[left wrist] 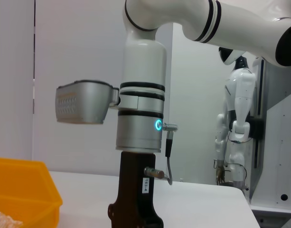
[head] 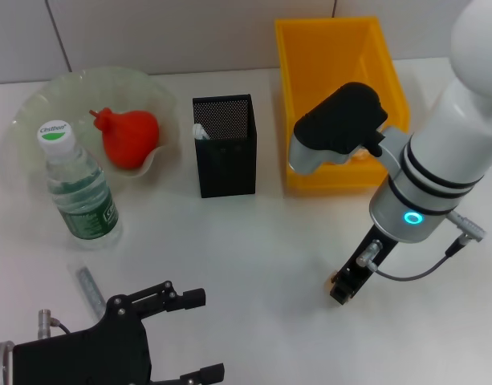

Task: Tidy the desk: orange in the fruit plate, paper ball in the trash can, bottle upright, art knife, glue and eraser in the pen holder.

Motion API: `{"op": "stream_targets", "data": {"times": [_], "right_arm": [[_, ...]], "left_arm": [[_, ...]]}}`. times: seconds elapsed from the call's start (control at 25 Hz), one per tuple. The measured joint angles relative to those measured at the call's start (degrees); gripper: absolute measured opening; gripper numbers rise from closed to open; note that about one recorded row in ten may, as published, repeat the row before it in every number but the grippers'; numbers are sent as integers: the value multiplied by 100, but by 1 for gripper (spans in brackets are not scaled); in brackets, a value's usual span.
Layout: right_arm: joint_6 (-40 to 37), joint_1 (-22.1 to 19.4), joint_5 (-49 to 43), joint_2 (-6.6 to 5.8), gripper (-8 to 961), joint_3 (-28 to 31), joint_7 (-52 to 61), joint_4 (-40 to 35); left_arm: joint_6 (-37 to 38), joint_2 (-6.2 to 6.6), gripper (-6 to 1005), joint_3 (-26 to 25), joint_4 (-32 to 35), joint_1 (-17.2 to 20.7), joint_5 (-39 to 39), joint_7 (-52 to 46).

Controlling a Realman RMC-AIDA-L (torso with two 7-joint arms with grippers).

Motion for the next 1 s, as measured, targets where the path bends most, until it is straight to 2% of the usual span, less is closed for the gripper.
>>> {"op": "stream_targets", "data": {"times": [0.16,0.2,0.28,0.32,0.4,0.44,0.48,0.52,0.68,0.72,1.0], "right_arm": [[-210,-94,1,-12,258,265,-17,-411],[-368,-159,-1,-15,258,562,-57,-811],[-463,-189,0,-17,258,723,-81,-1028],[-611,-211,-1,-23,258,1061,-127,-1464],[-679,-197,-1,-30,257,1252,-163,-1666],[-757,-110,-1,-43,257,1684,-267,-1943],[-757,-110,-1,-43,257,1684,-267,-1943],[-752,24,2,-55,257,2117,-417,-2070],[-567,260,40,-58,258,2583,-666,-2005],[-356,408,51,-58,258,2752,-814,-1778],[312,737,63,-57,257,2830,-1076,-1024]], "left_arm": [[36,5,805,-6,5,0,0,-2],[46,9,805,-6,5,0,0,-2],[63,14,805,-6,6,-1,0,-3],[66,19,805,-6,6,0,0,-3],[66,23,805,-6,6,0,-1,-4],[66,24,805,-6,6,-3,0,-4],[66,24,806,-6,6,-3,0,-4],[67,26,806,-6,6,-18,0,-4],[66,26,806,-6,4,-40,0,-4],[67,26,806,-6,-1,-42,0,-4],[65,26,806,-6,-42,-60,0,-4]]}}
